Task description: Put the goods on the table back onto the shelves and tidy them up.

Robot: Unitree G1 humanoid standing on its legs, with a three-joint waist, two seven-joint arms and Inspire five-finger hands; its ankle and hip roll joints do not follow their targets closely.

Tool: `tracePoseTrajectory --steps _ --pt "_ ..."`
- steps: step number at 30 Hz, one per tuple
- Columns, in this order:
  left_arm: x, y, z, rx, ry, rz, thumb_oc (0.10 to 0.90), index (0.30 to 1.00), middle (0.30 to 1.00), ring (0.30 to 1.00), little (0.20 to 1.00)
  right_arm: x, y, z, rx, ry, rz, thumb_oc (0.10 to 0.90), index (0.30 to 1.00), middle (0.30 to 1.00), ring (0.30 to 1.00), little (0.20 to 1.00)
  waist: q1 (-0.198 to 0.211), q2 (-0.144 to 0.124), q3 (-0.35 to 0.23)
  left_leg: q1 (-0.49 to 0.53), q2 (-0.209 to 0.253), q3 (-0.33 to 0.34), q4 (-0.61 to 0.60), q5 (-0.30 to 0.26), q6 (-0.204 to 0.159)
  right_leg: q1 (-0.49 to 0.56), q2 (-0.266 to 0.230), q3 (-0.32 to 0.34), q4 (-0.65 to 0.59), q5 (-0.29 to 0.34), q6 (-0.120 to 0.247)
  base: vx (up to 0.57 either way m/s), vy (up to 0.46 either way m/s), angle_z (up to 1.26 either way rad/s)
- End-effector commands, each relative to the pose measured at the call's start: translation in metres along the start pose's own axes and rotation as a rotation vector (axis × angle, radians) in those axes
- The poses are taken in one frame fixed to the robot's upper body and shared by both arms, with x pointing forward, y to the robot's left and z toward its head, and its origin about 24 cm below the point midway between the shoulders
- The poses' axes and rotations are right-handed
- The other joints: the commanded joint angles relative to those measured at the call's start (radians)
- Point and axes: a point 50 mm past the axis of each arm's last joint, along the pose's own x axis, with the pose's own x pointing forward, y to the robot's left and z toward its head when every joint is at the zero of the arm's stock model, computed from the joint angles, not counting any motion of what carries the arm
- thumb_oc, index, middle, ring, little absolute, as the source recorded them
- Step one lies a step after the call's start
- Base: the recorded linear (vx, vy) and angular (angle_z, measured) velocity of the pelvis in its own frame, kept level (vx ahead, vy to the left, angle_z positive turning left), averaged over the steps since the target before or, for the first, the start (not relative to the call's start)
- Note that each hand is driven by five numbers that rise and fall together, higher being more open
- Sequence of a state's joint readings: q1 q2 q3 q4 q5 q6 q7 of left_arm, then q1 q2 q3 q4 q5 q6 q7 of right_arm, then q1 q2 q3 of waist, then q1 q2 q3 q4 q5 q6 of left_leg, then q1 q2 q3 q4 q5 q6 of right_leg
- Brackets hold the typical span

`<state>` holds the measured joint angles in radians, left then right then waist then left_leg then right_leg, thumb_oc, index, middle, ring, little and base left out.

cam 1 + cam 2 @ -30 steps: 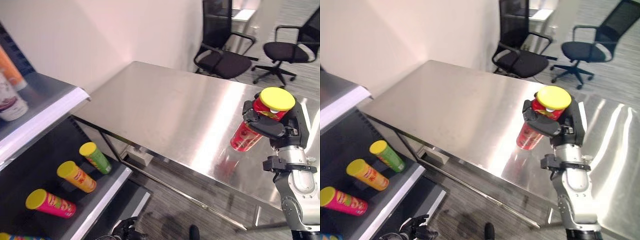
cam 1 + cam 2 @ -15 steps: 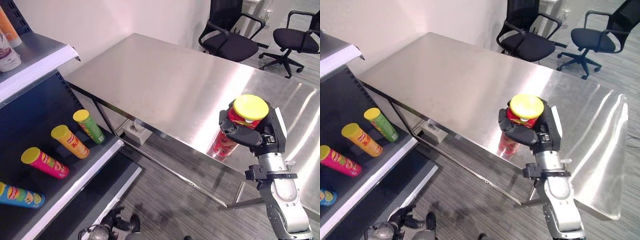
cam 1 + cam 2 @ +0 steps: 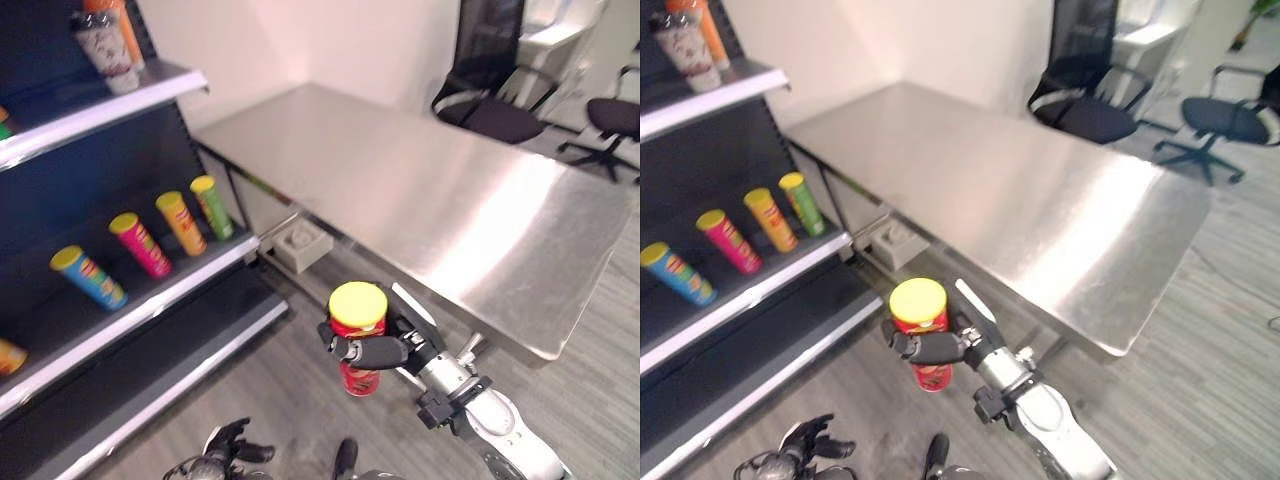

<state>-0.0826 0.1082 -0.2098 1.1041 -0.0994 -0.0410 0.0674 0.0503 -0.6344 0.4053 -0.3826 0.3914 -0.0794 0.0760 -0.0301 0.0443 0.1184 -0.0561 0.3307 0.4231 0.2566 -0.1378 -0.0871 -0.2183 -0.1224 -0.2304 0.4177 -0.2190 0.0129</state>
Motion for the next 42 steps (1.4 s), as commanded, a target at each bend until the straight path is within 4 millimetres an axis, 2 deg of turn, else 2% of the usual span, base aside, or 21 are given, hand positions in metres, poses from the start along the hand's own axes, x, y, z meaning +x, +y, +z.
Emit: tracePoseTrajectory --steps 1,7,10,11,12,13,18,20,21,22,23,24,25,26,27,29,31,34,36,40,42 --pt "-0.010 0.046 -0.023 0.035 0.018 0.121 0.800 0.900 0.900 0.900 0.900 0.012 -0.016 0.047 -0.068 -0.300 -0.122 0.400 0.300 0.300 0.300 0.300 0.048 -0.041 -0.033 0.110 0.032 -0.007 -0.168 0.242 -0.070 0.266 -0.020 -0.068 -0.457 0.161 0.076 -0.04 0.323 2.14" --pt "-0.017 0.048 -0.044 0.020 0.066 0.122 0.800 0.900 0.900 0.900 0.900 0.003 -0.032 0.034 -0.168 -0.222 -0.218 0.400 0.300 0.300 0.300 0.300 0.067 -0.006 -0.023 0.057 0.131 -0.005 -0.250 0.337 -0.124 0.269 -0.116 -0.135 -0.470 0.174 0.123 0.00 0.332 0.96" --pt "-0.021 0.052 -0.054 0.015 0.092 0.128 0.800 0.900 0.900 0.900 0.900 -0.006 -0.038 0.026 -0.211 -0.168 -0.277 0.400 0.300 0.300 0.300 0.300 0.077 0.006 -0.030 0.019 0.130 -0.037 -0.248 0.320 -0.134 0.278 -0.160 -0.146 -0.475 0.190 0.146 0.10 0.406 0.71" --pt "-0.022 0.052 -0.057 0.018 0.103 0.126 0.800 0.900 0.900 0.900 0.900 -0.008 -0.040 0.025 -0.231 -0.157 -0.292 0.400 0.300 0.300 0.300 0.300 0.079 0.005 -0.033 0.010 0.118 -0.038 -0.242 0.290 -0.136 0.287 -0.177 -0.152 -0.480 0.205 0.159 0.22 0.784 0.89" --pt "-0.018 0.051 -0.047 0.081 0.076 0.107 0.800 0.900 0.900 0.900 0.900 -0.013 -0.046 0.021 -0.241 -0.130 -0.354 0.400 0.300 0.300 0.300 0.300 0.081 -0.001 -0.030 -0.039 0.039 -0.056 -0.217 0.221 -0.116 0.294 -0.277 -0.169 -0.467 0.286 0.196 0.20 0.696 0.73" --pt "-0.018 0.051 -0.046 0.084 0.076 0.108 0.800 0.900 0.900 0.900 0.900 -0.013 -0.046 0.021 -0.241 -0.131 -0.356 0.400 0.300 0.300 0.300 0.300 0.080 -0.007 -0.033 -0.045 0.030 -0.058 -0.212 0.216 -0.110 0.293 -0.286 -0.172 -0.467 0.290 0.201 0.18 0.696 0.71" --pt "-0.010 0.056 -0.007 0.174 -0.060 0.090 0.800 0.900 0.900 0.900 0.900 -0.002 -0.043 0.015 -0.211 -0.125 -0.357 0.400 0.300 0.300 0.300 0.300 0.065 -0.026 -0.009 -0.020 -0.131 -0.024 -0.294 0.170 -0.015 0.205 -0.417 -0.194 -0.336 0.503 0.230 0.08 0.424 0.30" --pt "-0.011 0.058 -0.004 0.165 -0.071 0.095 0.800 0.900 0.900 0.900 0.900 0.000 -0.043 0.015 -0.203 -0.133 -0.358 0.400 0.300 0.300 0.300 0.300 0.060 -0.021 -0.003 0.003 -0.156 -0.013 -0.330 0.163 0.007 0.179 -0.393 -0.191 -0.280 0.466 0.222 0.08 0.374 -0.24" --pt "-0.011 0.056 -0.005 0.164 -0.069 0.084 0.800 0.900 0.900 0.900 0.900 0.001 -0.042 0.014 -0.185 -0.134 -0.361 0.400 0.300 0.300 0.300 0.300 0.047 -0.021 0.004 0.012 -0.173 -0.015 -0.335 0.158 0.019 0.162 -0.345 -0.149 -0.261 0.435 0.205 0.16 0.408 -0.34" --pt "-0.011 0.050 -0.008 0.174 -0.058 0.056 0.800 0.900 0.900 0.900 0.900 0.000 -0.041 0.011 -0.152 -0.128 -0.358 0.400 0.300 0.300 0.300 0.300 0.030 -0.009 0.010 0.028 -0.182 -0.020 -0.344 0.151 0.032 0.121 -0.224 -0.057 -0.233 0.295 0.159 0.13 0.291 -0.20" --pt "-0.011 0.050 -0.008 0.174 -0.058 0.055 0.800 0.900 0.900 0.900 0.900 0.000 -0.041 0.011 -0.153 -0.128 -0.357 0.400 0.300 0.300 0.300 0.300 0.034 -0.007 0.010 0.030 -0.177 -0.017 -0.343 0.149 0.028 0.116 -0.220 -0.054 -0.223 0.285 0.154 0.19 0.274 -0.10" --pt "-0.011 0.043 -0.014 0.198 -0.038 0.023 0.800 0.900 0.900 0.900 0.900 -0.003 -0.042 0.005 -0.127 -0.105 -0.358 0.400 0.300 0.300 0.300 0.300 0.013 -0.004 0.015 0.048 -0.191 -0.027 -0.344 0.137 0.037 0.082 -0.079 0.026 -0.220 0.178 0.117 0.14 0.108 0.19" --pt "-0.011 0.039 -0.017 0.210 -0.029 0.005 0.800 0.900 0.900 0.900 0.900 -0.005 -0.044 0.001 -0.122 -0.084 -0.367 0.400 0.300 0.300 0.300 0.300 0.000 -0.010 0.021 0.055 -0.202 -0.035 -0.344 0.128 0.039 0.061 -0.008 0.073 -0.226 0.159 0.119 0.06 0.102 0.25" --pt "-0.011 0.039 -0.017 0.210 -0.030 0.005 0.800 0.900 0.900 0.900 0.900 -0.005 -0.044 0.001 -0.123 -0.085 -0.366 0.400 0.300 0.300 0.300 0.300 0.002 -0.009 0.025 0.046 -0.198 -0.018 -0.344 0.148 0.043 0.052 -0.005 0.065 -0.229 0.177 0.108 0.04 0.011 0.62" --pt "-0.011 0.030 -0.019 0.225 -0.025 -0.030 0.800 0.900 0.900 0.900 0.900 -0.007 -0.048 -0.003 -0.136 -0.064 -0.381 0.400 0.300 0.300 0.300 0.300 -0.011 -0.018 0.032 0.061 -0.226 -0.036 -0.344 0.126 0.050 0.029 0.075 0.118 -0.258 0.183 0.106 0.06 -0.013 0.57" --pt "-0.010 0.019 -0.016 0.247 -0.036 -0.063 0.800 0.900 0.900 0.900 0.900 -0.015 -0.049 -0.015 -0.130 -0.003 -0.412 0.400 0.300 0.300 0.300 0.300 -0.009 -0.037 0.031 0.089 -0.263 -0.072 -0.335 0.097 0.060 0.077 0.084 0.158 -0.296 0.173 0.073 0.21 -0.122 0.64" --pt "-0.009 0.025 -0.008 0.222 -0.068 -0.035 0.800 0.900 0.900 0.900 0.900 -0.019 -0.052 -0.021 -0.132 0.035 -0.425 0.400 0.300 0.300 0.300 0.300 -0.005 -0.048 0.038 0.061 -0.254 -0.073 -0.205 0.056 0.044 0.116 0.101 0.166 -0.334 0.178 0.063 0.16 -0.227 1.04" --pt "-0.010 0.026 0.016 0.115 -0.169 -0.019 0.800 0.900 0.900 0.900 0.900 -0.027 -0.061 -0.027 -0.195 0.100 -0.486 0.400 0.300 0.300 0.300 0.300 0.012 -0.069 0.061 -0.067 -0.195 -0.080 0.100 0.064 0.005 0.181 0.078 0.127 -0.368 0.163 0.029 0.12 -0.145 0.27" --pt "-0.013 0.029 0.020 0.093 -0.204 -0.011 0.800 0.900 0.900 0.900 0.900 -0.028 -0.066 -0.023 -0.254 0.094 -0.530 0.400 0.300 0.300 0.300 0.300 0.027 -0.069 0.070 -0.116 -0.156 -0.094 0.149 0.101 0.000 0.211 0.068 0.115 -0.379 0.146 0.022 0.14 -0.049 0.56" --pt "-0.013 0.028 0.012 0.123 -0.168 -0.014 0.800 0.900 0.900 0.900 0.900 -0.024 -0.063 -0.020 -0.320 0.097 -0.512 0.400 0.300 0.300 0.300 0.300 0.039 -0.078 0.051 -0.135 -0.132 -0.110 0.030 0.118 0.012 0.231 0.040 0.112 -0.390 0.123 0.033 0.21 0.066 -0.09" --pt "-0.012 0.027 0.011 0.157 -0.159 -0.008 0.800 0.900 0.900 0.900 0.900 -0.022 -0.062 -0.016 -0.362 0.084 -0.498 0.400 0.300 0.300 0.300 0.300 0.054 -0.055 0.034 -0.134 -0.100 -0.176 -0.192 0.253 -0.013 0.241 0.042 0.122 -0.381 0.090 0.037 0.34 0.196 -0.32"
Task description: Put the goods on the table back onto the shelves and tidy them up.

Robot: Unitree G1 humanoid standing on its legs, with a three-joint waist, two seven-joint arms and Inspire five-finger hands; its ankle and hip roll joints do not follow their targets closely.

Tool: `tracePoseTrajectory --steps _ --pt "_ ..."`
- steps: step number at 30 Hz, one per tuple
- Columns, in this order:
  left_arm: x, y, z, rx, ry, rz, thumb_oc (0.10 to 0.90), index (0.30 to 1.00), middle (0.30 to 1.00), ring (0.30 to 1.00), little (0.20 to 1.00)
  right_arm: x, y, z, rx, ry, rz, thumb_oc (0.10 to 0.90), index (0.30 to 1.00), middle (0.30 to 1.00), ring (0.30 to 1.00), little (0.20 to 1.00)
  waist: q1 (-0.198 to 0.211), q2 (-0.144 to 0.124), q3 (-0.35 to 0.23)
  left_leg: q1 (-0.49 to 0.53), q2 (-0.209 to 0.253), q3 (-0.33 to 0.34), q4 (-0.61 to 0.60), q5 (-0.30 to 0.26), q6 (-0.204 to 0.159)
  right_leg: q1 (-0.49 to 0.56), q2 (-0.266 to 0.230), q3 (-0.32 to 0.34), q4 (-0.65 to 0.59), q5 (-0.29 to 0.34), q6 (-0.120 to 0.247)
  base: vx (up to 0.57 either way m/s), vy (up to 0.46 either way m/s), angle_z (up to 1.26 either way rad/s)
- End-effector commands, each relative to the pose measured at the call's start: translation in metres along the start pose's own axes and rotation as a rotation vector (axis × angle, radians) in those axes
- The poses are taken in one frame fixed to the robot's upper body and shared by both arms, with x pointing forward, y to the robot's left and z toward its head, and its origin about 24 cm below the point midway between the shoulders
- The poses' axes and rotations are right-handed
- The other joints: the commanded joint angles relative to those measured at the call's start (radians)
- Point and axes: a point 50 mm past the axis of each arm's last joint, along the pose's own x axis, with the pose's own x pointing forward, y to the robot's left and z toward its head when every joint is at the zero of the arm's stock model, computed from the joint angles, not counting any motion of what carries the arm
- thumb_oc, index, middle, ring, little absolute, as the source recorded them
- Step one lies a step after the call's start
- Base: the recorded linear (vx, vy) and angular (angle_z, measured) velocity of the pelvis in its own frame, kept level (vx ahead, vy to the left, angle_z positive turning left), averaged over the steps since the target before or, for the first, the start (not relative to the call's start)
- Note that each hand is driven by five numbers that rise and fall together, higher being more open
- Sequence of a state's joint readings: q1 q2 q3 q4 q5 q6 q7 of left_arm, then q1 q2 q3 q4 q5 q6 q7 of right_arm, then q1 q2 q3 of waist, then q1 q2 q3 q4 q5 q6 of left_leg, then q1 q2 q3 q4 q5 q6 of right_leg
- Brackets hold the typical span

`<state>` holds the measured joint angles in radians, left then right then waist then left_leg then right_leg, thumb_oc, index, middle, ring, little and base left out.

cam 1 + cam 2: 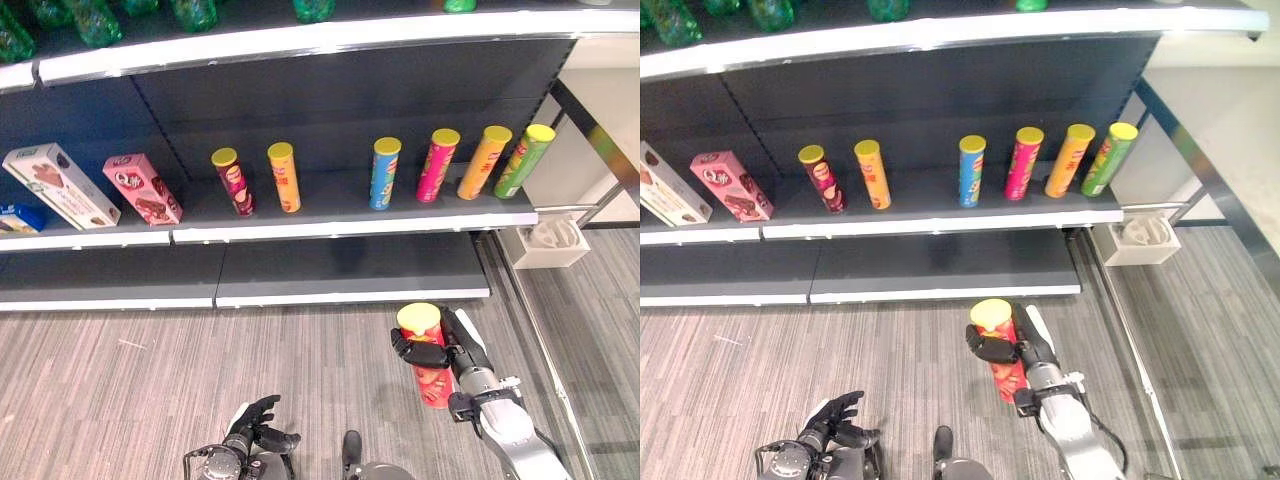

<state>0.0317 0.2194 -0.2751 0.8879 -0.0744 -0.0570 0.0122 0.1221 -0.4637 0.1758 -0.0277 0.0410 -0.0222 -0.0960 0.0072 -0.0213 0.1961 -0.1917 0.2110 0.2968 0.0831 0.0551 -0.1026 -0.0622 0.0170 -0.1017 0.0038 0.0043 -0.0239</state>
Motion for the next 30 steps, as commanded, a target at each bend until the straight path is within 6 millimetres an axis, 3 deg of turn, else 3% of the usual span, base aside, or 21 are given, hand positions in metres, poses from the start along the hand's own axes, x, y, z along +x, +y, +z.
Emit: tracePoseTrajectory --steps 1,3,4,6,9,12,13,15,16,17,18,19,21,23,26,30 --pt "0.001 0.006 0.012 0.057 -0.062 0.031 0.800 0.900 0.900 0.900 0.900 0.003 -0.020 0.060 -0.083 -0.303 -0.085 0.400 0.300 0.300 0.300 0.300 0.027 0.023 -0.041 -0.027 0.048 -0.105 -0.100 0.097 -0.011 0.103 -0.108 0.014 0.038 -0.155 0.080 0.36 0.210 -0.43" --pt "-0.001 0.008 0.009 0.035 -0.062 0.045 0.800 0.900 0.900 0.900 0.900 0.004 -0.022 0.061 -0.114 -0.306 -0.107 0.400 0.300 0.300 0.300 0.300 0.031 0.038 -0.044 -0.031 0.070 -0.114 -0.152 0.117 -0.024 0.125 -0.121 0.024 0.038 -0.170 0.092 0.50 0.298 -0.50" --pt "0.000 0.029 -0.006 0.003 0.018 0.153 0.800 0.900 0.900 0.900 0.900 0.004 -0.021 0.056 -0.166 -0.300 -0.133 0.400 0.300 0.300 0.300 0.300 0.023 0.059 -0.070 -0.047 0.101 -0.091 -0.162 0.135 -0.043 0.175 -0.144 0.055 0.023 -0.184 0.113 0.53 0.318 -0.59" --pt "0.000 0.027 -0.009 -0.010 0.031 0.165 0.800 0.900 0.900 0.900 0.900 0.005 -0.023 0.057 -0.181 -0.305 -0.172 0.400 0.300 0.300 0.300 0.300 0.031 0.069 -0.074 -0.047 0.102 -0.077 -0.153 0.142 -0.047 0.200 -0.159 0.062 0.010 -0.191 0.122 0.45 0.298 -0.48" --pt "0.005 0.002 -0.012 0.039 0.083 0.110 0.800 0.900 0.900 0.900 0.900 0.010 -0.007 0.061 -0.173 -0.340 -0.172 0.400 0.300 0.300 0.300 0.300 0.020 0.100 -0.097 -0.025 0.096 -0.045 -0.138 0.147 -0.053 0.232 -0.210 0.075 0.018 -0.192 0.143 0.46 0.377 -0.48" --pt "0.009 0.005 -0.001 0.102 0.044 0.084 0.800 0.900 0.900 0.900 0.900 0.016 -0.007 0.062 -0.199 -0.330 -0.183 0.400 0.300 0.300 0.300 0.300 0.012 0.099 -0.118 -0.004 0.020 -0.012 -0.115 0.109 -0.024 0.198 -0.280 0.087 0.062 -0.144 0.169 0.33 0.320 -0.27" --pt "0.009 0.005 0.000 0.102 0.043 0.085 0.800 0.900 0.900 0.900 0.900 0.016 -0.007 0.063 -0.199 -0.331 -0.183 0.400 0.300 0.300 0.300 0.300 0.014 0.100 -0.119 -0.006 0.021 -0.010 -0.116 0.111 -0.023 0.193 -0.279 0.090 0.061 -0.140 0.169 0.23 0.262 -0.29" --pt "0.012 0.005 0.012 0.141 0.005 0.082 0.800 0.900 0.900 0.900 0.900 0.024 -0.007 0.076 -0.220 -0.389 -0.195 0.400 0.300 0.300 0.300 0.300 0.005 0.100 -0.112 0.023 -0.030 0.031 -0.116 0.079 0.012 0.137 -0.321 0.110 0.149 -0.037 0.176 0.24 0.340 -0.16" --pt "0.012 0.009 0.015 0.137 -0.009 0.092 0.800 0.900 0.900 0.900 0.900 0.031 -0.006 0.092 -0.216 -0.457 -0.220 0.400 0.300 0.300 0.300 0.300 0.011 0.107 -0.101 0.034 -0.052 0.074 -0.122 0.059 0.036 0.076 -0.336 0.115 0.213 0.032 0.178 0.20 0.356 -0.17" --pt "0.012 0.009 0.016 0.136 -0.012 0.090 0.800 0.900 0.900 0.900 0.900 0.034 -0.006 0.097 -0.190 -0.473 -0.234 0.400 0.300 0.300 0.300 0.300 0.009 0.110 -0.092 0.046 -0.061 0.081 -0.128 0.051 0.045 0.045 -0.328 0.117 0.240 0.050 0.173 0.14 0.312 -0.40" --pt "0.012 0.010 0.018 0.138 -0.017 0.091 0.800 0.900 0.900 0.900 0.900 0.034 -0.005 0.101 -0.163 -0.489 -0.234 0.400 0.300 0.300 0.300 0.300 0.001 0.114 -0.083 0.058 -0.066 0.084 -0.137 0.046 0.048 0.014 -0.291 0.129 0.242 0.023 0.164 0.13 0.209 -0.71" --pt "0.013 0.010 0.023 0.163 -0.036 0.080 0.800 0.900 0.900 0.900 0.900 0.030 -0.005 0.109 -0.139 -0.531 -0.230 0.400 0.300 0.300 0.300 0.300 -0.024 0.114 -0.062 0.083 -0.083 0.092 -0.155 0.032 0.053 -0.031 -0.212 0.132 0.214 -0.054 0.158 0.10 0.143 -0.55" --pt "0.014 0.011 0.023 0.174 -0.036 0.080 0.800 0.900 0.900 0.900 0.900 0.027 -0.005 0.111 -0.128 -0.555 -0.238 0.400 0.300 0.300 0.300 0.300 -0.027 0.110 -0.055 0.082 -0.086 0.108 -0.155 0.027 0.052 -0.024 -0.211 0.112 0.194 -0.059 0.171 0.04 0.083 0.06" --pt "0.016 0.009 0.025 0.180 -0.033 0.086 0.800 0.900 0.900 0.900 0.900 0.018 -0.003 0.114 -0.122 -0.590 -0.243 0.400 0.300 0.300 0.300 0.300 -0.032 0.098 -0.051 0.095 -0.101 0.124 -0.161 0.016 0.055 -0.012 -0.221 0.036 0.150 -0.067 0.170 0.01 0.024 0.29" --pt "0.014 0.024 0.025 0.090 -0.037 0.156 0.800 0.900 0.900 0.900 0.900 0.001 0.007 0.108 -0.046 -0.585 -0.162 0.400 0.300 0.300 0.300 0.300 -0.027 0.086 -0.053 0.088 -0.086 0.136 -0.165 0.012 0.045 -0.007 -0.206 0.052 0.032 -0.036 0.175 0.01 -0.056 0.36" --pt "0.011 0.025 0.009 0.072 0.028 0.169 0.800 0.900 0.900 0.900 0.900 -0.006 0.022 0.109 0.038 -0.599 -0.052 0.400 0.300 0.300 0.300 0.300 -0.011 0.061 -0.040 0.073 -0.064 0.128 -0.166 0.031 0.030 0.019 -0.190 0.041 -0.051 -0.016 0.175 -0.03 -0.056 -0.24"
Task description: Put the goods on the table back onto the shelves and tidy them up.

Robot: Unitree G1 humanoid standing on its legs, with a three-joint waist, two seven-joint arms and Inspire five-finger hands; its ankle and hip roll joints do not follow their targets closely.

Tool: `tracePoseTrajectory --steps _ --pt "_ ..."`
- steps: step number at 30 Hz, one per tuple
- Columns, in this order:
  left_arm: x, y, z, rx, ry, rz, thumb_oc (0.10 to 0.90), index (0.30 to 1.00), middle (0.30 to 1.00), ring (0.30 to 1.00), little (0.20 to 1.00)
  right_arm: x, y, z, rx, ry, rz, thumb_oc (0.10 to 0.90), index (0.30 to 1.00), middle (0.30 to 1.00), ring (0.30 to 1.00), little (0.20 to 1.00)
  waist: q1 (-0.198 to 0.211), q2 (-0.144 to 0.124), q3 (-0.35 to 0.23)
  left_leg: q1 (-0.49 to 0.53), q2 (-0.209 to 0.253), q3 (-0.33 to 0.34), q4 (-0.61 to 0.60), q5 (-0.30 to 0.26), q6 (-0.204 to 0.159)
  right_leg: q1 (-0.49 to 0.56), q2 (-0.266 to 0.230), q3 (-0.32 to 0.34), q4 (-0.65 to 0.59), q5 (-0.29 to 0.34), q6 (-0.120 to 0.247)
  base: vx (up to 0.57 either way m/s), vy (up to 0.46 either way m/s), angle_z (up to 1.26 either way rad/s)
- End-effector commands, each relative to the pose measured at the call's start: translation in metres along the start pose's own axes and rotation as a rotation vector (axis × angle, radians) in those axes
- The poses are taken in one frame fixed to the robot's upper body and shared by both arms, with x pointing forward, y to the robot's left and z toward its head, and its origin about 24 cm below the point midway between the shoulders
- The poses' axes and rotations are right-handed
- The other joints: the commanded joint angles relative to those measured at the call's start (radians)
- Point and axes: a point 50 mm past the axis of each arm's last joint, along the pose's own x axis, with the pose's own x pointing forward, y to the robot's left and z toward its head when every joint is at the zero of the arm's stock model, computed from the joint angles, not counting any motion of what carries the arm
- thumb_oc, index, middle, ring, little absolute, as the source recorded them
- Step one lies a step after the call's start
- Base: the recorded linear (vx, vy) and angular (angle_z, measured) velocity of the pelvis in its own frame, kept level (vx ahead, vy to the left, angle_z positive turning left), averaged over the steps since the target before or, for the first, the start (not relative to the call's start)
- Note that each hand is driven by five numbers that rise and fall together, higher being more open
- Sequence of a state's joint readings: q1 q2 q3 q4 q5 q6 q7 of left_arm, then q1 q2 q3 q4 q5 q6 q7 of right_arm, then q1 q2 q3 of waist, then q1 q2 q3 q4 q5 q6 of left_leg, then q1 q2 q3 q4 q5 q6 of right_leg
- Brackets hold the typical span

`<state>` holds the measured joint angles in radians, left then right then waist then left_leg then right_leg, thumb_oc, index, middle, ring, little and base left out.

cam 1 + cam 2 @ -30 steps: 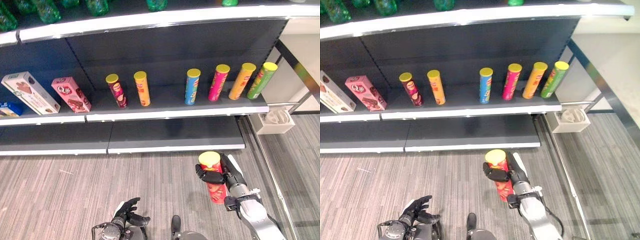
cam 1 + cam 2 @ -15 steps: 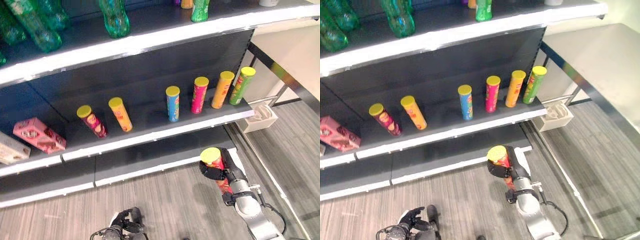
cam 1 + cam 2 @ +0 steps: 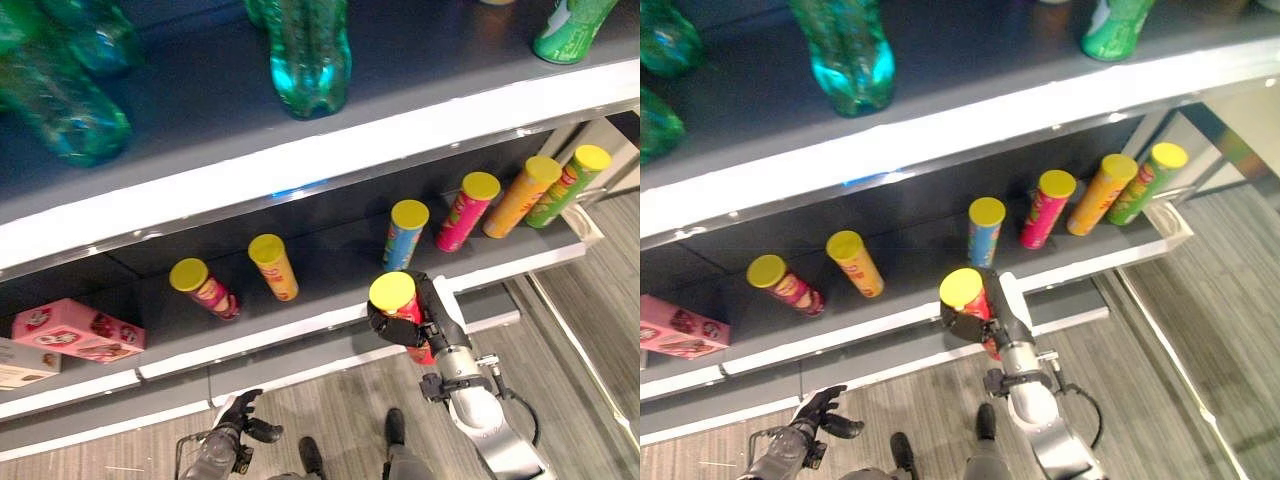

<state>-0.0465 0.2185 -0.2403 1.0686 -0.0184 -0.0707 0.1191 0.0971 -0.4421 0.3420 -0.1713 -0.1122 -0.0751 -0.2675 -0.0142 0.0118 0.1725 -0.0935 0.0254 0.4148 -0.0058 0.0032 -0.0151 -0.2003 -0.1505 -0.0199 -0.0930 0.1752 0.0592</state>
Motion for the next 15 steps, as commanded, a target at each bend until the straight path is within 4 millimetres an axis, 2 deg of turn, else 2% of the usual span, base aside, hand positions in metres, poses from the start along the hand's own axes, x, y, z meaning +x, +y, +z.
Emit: tracePoseTrajectory --steps 1,4,6,7,8,11,15 --pt "0.006 0.011 0.015 0.019 -0.034 0.056 0.800 0.900 0.900 0.900 0.900 0.012 -0.008 0.058 0.152 -0.334 -0.017 0.400 0.300 0.300 0.300 0.300 0.014 0.021 -0.013 -0.038 0.131 0.003 -0.081 0.092 -0.065 0.161 -0.017 -0.047 0.032 -0.184 0.093 -0.06 -0.060 -0.14" --pt "0.007 0.013 0.018 -0.022 -0.041 0.085 0.800 0.900 0.900 0.900 0.900 0.009 -0.005 0.066 0.219 -0.377 -0.023 0.400 0.300 0.300 0.300 0.300 0.019 0.014 -0.008 -0.049 0.137 0.000 -0.081 0.098 -0.069 0.160 -0.014 -0.052 0.019 -0.178 0.091 -0.03 -0.031 -0.18" --pt "0.008 0.013 0.021 -0.041 -0.046 0.091 0.800 0.900 0.900 0.900 0.900 0.009 0.006 0.066 0.255 -0.367 0.018 0.400 0.300 0.300 0.300 0.300 0.029 0.013 -0.007 -0.059 0.139 -0.007 -0.081 0.099 -0.071 0.158 -0.012 -0.056 0.012 -0.178 0.091 -0.03 -0.026 -0.01" --pt "0.007 0.010 0.016 -0.051 -0.032 0.095 0.800 0.900 0.900 0.900 0.900 0.010 0.011 0.061 0.291 -0.338 0.030 0.400 0.300 0.300 0.300 0.300 0.034 0.011 -0.006 -0.066 0.141 -0.014 -0.081 0.100 -0.072 0.157 -0.011 -0.059 0.013 -0.178 0.090 -0.02 -0.034 0.04" --pt "0.006 0.011 0.012 -0.076 -0.013 0.113 0.800 0.900 0.900 0.900 0.900 0.012 0.012 0.066 0.311 -0.357 0.027 0.400 0.300 0.300 0.300 0.300 0.040 0.009 -0.005 -0.069 0.141 -0.018 -0.081 0.100 -0.072 0.157 -0.010 -0.062 0.012 -0.178 0.090 -0.02 -0.042 0.09" --pt "0.006 0.006 0.016 -0.076 -0.031 0.097 0.800 0.900 0.900 0.900 0.900 0.021 0.023 0.071 0.360 -0.369 0.048 0.400 0.300 0.300 0.300 0.300 0.062 0.009 -0.001 -0.084 0.138 -0.028 -0.081 0.101 -0.071 0.155 -0.013 -0.072 0.012 -0.175 0.090 -0.02 -0.025 0.14" --pt "0.004 0.003 0.013 -0.068 -0.036 0.090 0.800 0.900 0.900 0.900 0.900 0.039 0.025 0.083 0.369 -0.415 -0.012 0.400 0.300 0.300 0.300 0.300 0.095 0.021 0.006 -0.106 0.133 -0.042 -0.081 0.103 -0.068 0.144 -0.019 -0.079 0.015 -0.172 0.090 -0.01 -0.016 0.16"
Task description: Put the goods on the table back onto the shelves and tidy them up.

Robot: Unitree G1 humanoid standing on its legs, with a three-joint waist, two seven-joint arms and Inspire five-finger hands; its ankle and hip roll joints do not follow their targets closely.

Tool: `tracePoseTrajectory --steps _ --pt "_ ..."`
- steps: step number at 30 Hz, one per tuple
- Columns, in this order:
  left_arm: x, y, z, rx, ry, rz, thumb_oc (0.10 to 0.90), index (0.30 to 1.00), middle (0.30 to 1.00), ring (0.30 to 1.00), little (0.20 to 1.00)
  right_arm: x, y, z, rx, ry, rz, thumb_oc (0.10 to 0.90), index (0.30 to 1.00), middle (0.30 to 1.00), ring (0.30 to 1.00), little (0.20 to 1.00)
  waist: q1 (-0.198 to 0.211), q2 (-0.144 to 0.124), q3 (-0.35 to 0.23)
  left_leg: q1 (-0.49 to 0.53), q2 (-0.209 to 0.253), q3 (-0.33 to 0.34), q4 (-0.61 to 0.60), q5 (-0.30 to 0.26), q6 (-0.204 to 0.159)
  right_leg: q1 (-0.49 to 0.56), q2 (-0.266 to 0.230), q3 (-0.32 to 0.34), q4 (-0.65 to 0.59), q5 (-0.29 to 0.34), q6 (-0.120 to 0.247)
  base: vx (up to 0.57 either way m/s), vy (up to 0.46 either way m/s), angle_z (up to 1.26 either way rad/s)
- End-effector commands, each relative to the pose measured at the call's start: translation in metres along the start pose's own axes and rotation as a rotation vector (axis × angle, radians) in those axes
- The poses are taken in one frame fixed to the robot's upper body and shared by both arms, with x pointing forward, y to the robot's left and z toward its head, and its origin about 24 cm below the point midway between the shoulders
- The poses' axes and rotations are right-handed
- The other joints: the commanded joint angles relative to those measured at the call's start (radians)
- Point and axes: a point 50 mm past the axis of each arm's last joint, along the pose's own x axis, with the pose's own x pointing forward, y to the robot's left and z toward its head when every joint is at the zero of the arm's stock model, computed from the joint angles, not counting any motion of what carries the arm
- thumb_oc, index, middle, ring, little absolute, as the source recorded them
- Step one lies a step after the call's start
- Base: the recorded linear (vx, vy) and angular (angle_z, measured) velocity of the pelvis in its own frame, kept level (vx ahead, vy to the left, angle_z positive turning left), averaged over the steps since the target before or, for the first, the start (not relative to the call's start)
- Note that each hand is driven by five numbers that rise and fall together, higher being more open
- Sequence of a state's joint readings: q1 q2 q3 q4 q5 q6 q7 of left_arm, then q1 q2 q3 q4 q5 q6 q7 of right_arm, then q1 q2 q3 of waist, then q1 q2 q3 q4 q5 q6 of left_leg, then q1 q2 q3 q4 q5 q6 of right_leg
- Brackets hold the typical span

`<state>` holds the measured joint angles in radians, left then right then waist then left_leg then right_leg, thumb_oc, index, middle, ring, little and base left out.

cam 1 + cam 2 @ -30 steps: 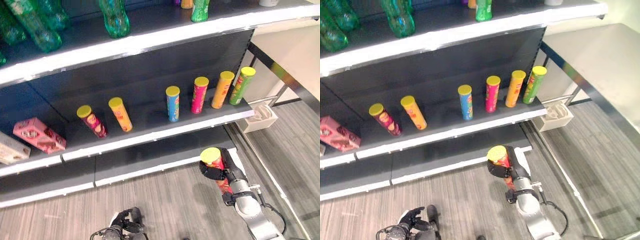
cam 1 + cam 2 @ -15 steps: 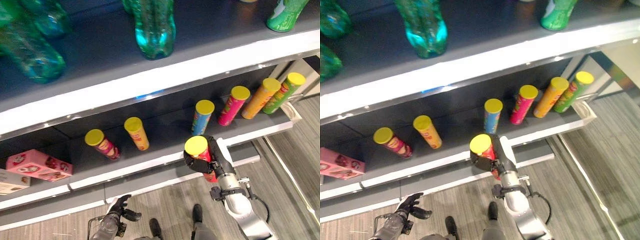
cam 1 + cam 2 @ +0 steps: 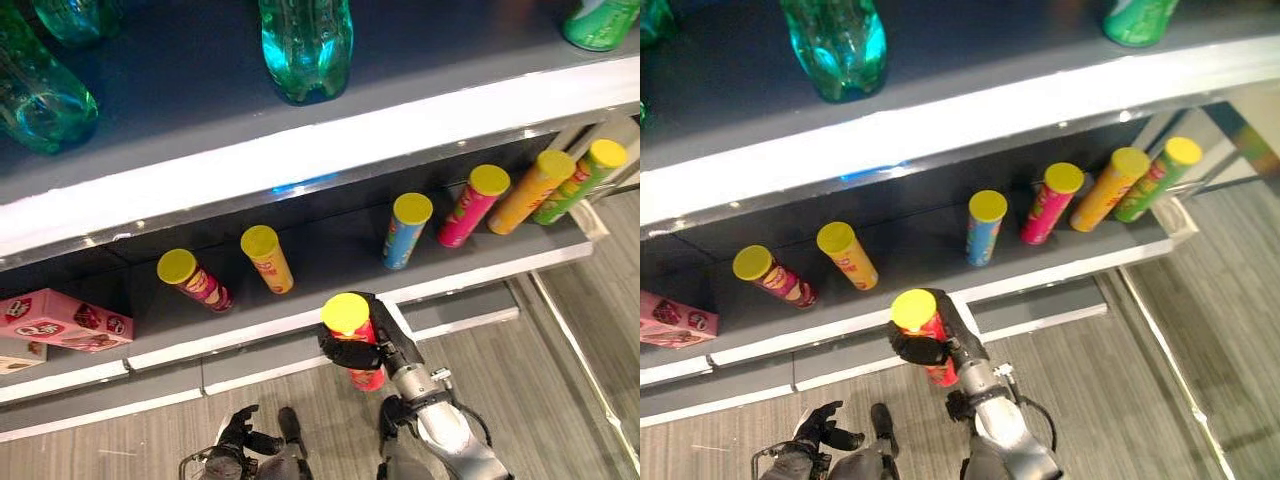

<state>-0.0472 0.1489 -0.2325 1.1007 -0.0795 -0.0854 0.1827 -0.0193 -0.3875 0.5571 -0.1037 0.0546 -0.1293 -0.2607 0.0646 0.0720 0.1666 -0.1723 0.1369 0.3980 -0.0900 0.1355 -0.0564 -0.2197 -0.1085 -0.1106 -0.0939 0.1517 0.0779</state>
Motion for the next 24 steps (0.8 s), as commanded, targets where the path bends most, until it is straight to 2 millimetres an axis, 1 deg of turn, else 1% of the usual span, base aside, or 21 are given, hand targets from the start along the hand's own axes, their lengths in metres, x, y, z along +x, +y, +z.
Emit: tracePoseTrajectory --steps 1,4,5,6,7,8,9,10,11,13,15,20,24 --pt "0.006 0.023 0.015 0.036 -0.058 0.070 0.800 0.900 0.900 0.900 0.900 0.034 -0.017 0.070 0.095 -0.399 -0.170 0.400 0.300 0.300 0.300 0.300 0.024 -0.038 0.013 -0.033 0.021 -0.028 0.003 -0.028 -0.026 0.158 -0.062 0.010 0.016 -0.147 0.071 -0.01 -0.003 0.20" --pt "0.004 0.022 0.009 0.048 -0.051 0.062 0.800 0.900 0.900 0.900 0.900 0.052 -0.027 0.088 0.063 -0.484 -0.279 0.400 0.300 0.300 0.300 0.300 0.053 -0.027 0.015 -0.053 0.016 -0.039 0.003 -0.026 -0.023 0.144 -0.066 0.006 0.018 -0.141 0.072 0.01 -0.004 0.19" --pt "0.003 0.024 0.007 0.055 -0.049 0.062 0.800 0.900 0.900 0.900 0.900 0.059 -0.032 0.099 0.049 -0.529 -0.328 0.400 0.300 0.300 0.300 0.300 0.067 -0.021 0.016 -0.059 0.014 -0.044 0.003 -0.025 -0.022 0.139 -0.068 0.005 0.018 -0.140 0.073 0.01 -0.009 0.08" --pt "0.002 0.025 0.003 0.064 -0.047 0.054 0.800 0.900 0.900 0.900 0.900 0.071 -0.039 0.117 0.010 -0.595 -0.400 0.400 0.300 0.300 0.300 0.300 0.089 -0.012 0.017 -0.070 0.010 -0.051 0.003 -0.023 -0.020 0.134 -0.071 0.001 0.016 -0.136 0.073 0.01 -0.008 0.07" --pt "0.002 0.025 0.003 0.064 -0.048 0.054 0.800 0.900 0.900 0.900 0.900 0.072 -0.039 0.117 0.010 -0.596 -0.401 0.400 0.300 0.300 0.300 0.300 0.089 -0.012 0.018 -0.071 0.010 -0.051 0.003 -0.023 -0.020 0.133 -0.071 0.001 0.016 -0.135 0.073 0.00 0.000 0.00" --pt "0.002 0.026 0.003 0.068 -0.052 0.053 0.800 0.900 0.900 0.900 0.900 0.076 -0.041 0.125 -0.002 -0.620 -0.424 0.400 0.300 0.300 0.300 0.300 0.098 -0.007 0.019 -0.074 0.008 -0.053 0.003 -0.023 -0.020 0.131 -0.071 0.000 0.015 -0.135 0.073 0.02 0.004 0.07" --pt "0.001 0.027 0.004 0.076 -0.062 0.045 0.800 0.900 0.900 0.900 0.900 0.082 -0.044 0.137 -0.027 -0.663 -0.464 0.400 0.300 0.300 0.300 0.300 0.114 0.001 0.020 -0.078 0.005 -0.055 0.003 -0.023 -0.019 0.129 -0.073 -0.002 0.014 -0.132 0.074 0.02 0.004 0.10" --pt "0.001 0.027 0.004 0.076 -0.062 0.045 0.800 0.900 0.900 0.900 0.900 0.082 -0.044 0.138 -0.027 -0.663 -0.464 0.400 0.300 0.300 0.300 0.300 0.114 0.000 0.020 -0.078 0.005 -0.055 0.003 -0.023 -0.019 0.129 -0.073 -0.002 0.014 -0.132 0.074 0.02 0.001 0.19" --pt "0.001 0.028 0.004 0.079 -0.067 0.038 0.800 0.900 0.900 0.900 0.900 0.084 -0.045 0.147 -0.045 -0.697 -0.483 0.400 0.300 0.300 0.300 0.300 0.125 0.007 0.025 -0.079 0.001 -0.058 0.003 -0.024 -0.018 0.128 -0.076 -0.002 0.014 -0.131 0.075 0.00 0.005 0.11" --pt "0.001 0.029 0.004 0.083 -0.066 0.037 0.800 0.900 0.900 0.900 0.900 0.084 -0.043 0.148 -0.051 -0.701 -0.478 0.400 0.300 0.300 0.300 0.300 0.131 0.013 0.026 -0.077 0.000 -0.058 0.003 -0.024 -0.017 0.128 -0.078 -0.001 0.014 -0.131 0.076 0.01 0.003 0.06" --pt "0.001 0.029 0.005 0.089 -0.066 0.035 0.800 0.900 0.900 0.900 0.900 0.081 -0.040 0.147 -0.040 -0.702 -0.454 0.400 0.300 0.300 0.300 0.300 0.129 0.014 0.027 -0.071 0.001 -0.056 0.003 -0.027 -0.017 0.131 -0.078 0.002 0.015 -0.133 0.077 0.00 0.000 0.00" --pt "0.001 0.028 0.004 0.103 -0.061 0.030 0.800 0.900 0.900 0.900 0.900 0.075 -0.027 0.138 -0.013 -0.674 -0.372 0.400 0.300 0.300 0.300 0.300 0.115 0.012 0.024 -0.045 0.005 -0.043 0.003 -0.032 -0.019 0.144 -0.075 0.010 0.015 -0.143 0.077 0.01 -0.004 -0.02" --pt "0.001 0.027 0.001 0.106 -0.045 0.033 0.800 0.900 0.900 0.900 0.900 0.069 -0.023 0.130 0.014 -0.644 -0.339 0.400 0.300 0.300 0.300 0.300 0.104 0.006 0.018 -0.024 0.010 -0.039 0.003 -0.033 -0.021 0.161 -0.071 0.012 0.015 -0.152 0.075 0.01 -0.013 -0.09"
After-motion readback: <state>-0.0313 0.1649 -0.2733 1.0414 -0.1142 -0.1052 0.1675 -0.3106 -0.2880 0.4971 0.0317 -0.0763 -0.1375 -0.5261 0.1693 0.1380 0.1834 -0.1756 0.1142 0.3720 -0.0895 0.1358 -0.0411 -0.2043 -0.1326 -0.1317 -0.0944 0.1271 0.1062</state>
